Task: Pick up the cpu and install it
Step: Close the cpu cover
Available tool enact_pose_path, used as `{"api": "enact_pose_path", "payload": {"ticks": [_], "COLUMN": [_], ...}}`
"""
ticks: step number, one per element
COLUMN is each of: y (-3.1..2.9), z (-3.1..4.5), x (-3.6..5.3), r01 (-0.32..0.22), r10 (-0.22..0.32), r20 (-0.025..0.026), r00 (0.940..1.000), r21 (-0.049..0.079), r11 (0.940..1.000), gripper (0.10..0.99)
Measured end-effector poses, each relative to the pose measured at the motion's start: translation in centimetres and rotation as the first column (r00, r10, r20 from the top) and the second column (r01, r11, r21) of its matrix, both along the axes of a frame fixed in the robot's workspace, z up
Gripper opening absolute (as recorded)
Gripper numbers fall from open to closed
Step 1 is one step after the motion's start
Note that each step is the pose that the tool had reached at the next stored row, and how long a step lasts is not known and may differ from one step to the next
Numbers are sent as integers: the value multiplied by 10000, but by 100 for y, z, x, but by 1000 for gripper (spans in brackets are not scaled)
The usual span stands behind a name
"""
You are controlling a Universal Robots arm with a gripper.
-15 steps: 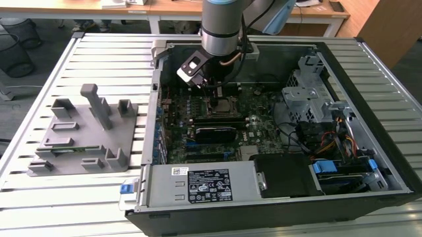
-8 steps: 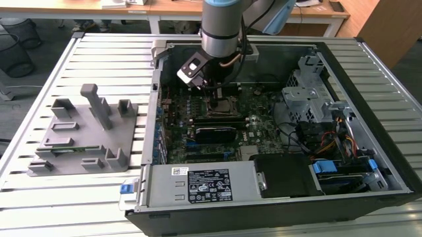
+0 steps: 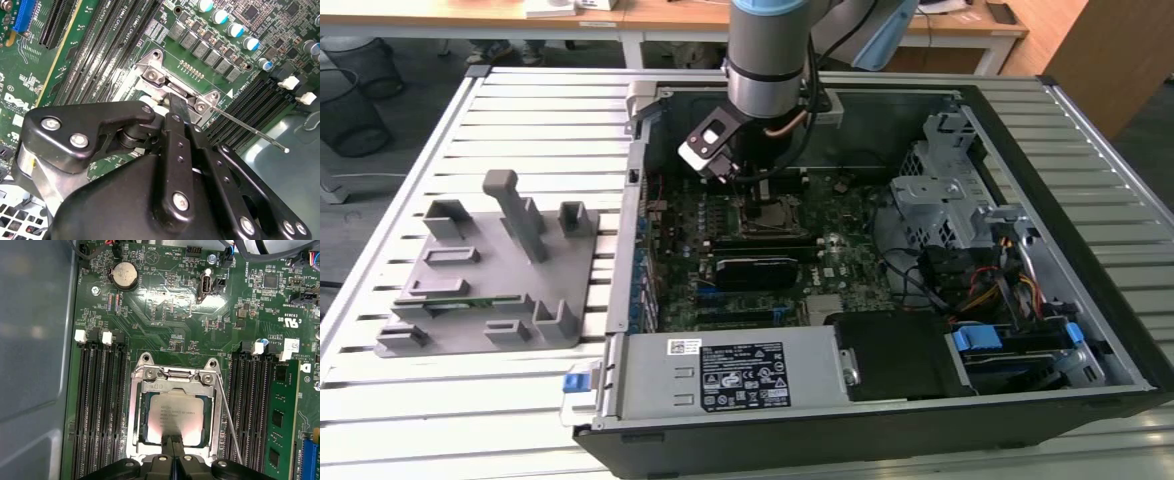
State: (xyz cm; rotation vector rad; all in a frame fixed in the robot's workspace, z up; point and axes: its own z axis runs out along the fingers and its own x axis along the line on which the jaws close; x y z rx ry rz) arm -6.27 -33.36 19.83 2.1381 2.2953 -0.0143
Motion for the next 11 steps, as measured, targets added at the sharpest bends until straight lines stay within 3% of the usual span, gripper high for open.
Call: {"api": "enact_pose_path", "payload": {"ticks": [11], "y": [1], "z": [-4], "x": [37], "r01": [-1], "r10": [1], "r20": [3], "r00": [10000], "r21": [48], "r11": [10000], "gripper": [106]}}
